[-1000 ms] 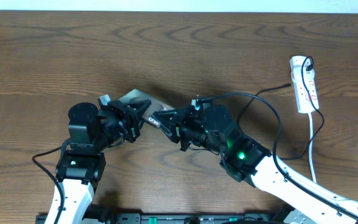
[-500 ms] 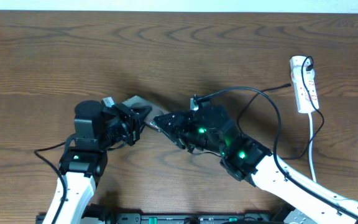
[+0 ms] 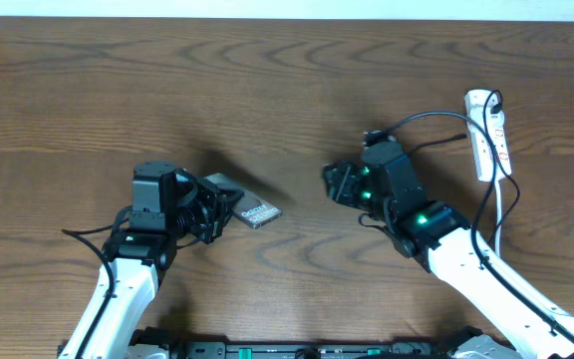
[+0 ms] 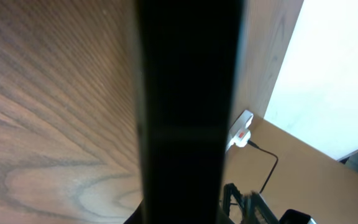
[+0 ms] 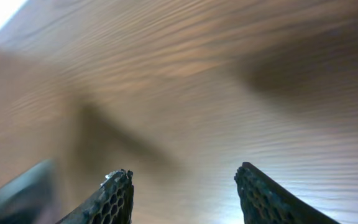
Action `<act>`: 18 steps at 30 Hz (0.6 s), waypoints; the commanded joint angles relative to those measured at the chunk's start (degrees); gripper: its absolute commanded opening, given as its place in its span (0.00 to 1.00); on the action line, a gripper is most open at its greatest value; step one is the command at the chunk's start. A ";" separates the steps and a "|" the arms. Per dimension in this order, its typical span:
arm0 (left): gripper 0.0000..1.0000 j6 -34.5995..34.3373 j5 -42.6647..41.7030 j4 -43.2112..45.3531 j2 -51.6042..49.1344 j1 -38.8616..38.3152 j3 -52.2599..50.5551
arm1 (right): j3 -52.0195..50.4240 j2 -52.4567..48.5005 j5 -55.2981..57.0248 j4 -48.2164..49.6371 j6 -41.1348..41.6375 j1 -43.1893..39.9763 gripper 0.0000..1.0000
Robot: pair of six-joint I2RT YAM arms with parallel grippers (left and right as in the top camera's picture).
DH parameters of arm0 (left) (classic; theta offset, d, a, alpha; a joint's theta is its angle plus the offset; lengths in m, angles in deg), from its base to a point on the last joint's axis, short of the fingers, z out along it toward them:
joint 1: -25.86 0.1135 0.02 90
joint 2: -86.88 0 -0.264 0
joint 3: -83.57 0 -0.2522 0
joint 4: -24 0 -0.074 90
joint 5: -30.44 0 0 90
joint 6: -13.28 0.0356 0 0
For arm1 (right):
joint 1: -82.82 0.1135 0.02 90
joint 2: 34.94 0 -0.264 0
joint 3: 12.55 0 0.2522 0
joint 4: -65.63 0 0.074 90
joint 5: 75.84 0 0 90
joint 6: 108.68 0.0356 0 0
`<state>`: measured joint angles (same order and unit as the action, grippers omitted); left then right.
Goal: Plug charger to phone and switch on socket
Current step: 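Open the right gripper and withdraw it to the right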
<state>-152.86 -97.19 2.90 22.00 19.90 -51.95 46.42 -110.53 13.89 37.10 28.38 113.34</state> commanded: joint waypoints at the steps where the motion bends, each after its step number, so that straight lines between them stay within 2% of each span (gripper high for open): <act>1: 0.08 3.96 -1.81 0.48 0.57 -0.02 0.61 | 0.74 0.42 20.94 -2.71 -3.65 -0.59 0.54; 5: 0.08 4.39 -1.79 0.48 0.57 -0.02 0.61 | 0.74 -2.95 36.72 -3.34 -3.39 -0.59 0.55; 11: 0.08 4.35 -1.81 0.48 0.57 -0.02 0.61 | 0.74 -14.58 48.61 4.96 -3.45 -0.61 0.61; 18: 0.08 4.35 -1.79 0.48 0.57 -0.02 0.61 | 0.76 -26.14 53.29 14.23 -3.41 -1.86 0.66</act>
<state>-149.73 -97.67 2.90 22.00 19.90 -51.95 46.51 -132.96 61.04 48.93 25.11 112.97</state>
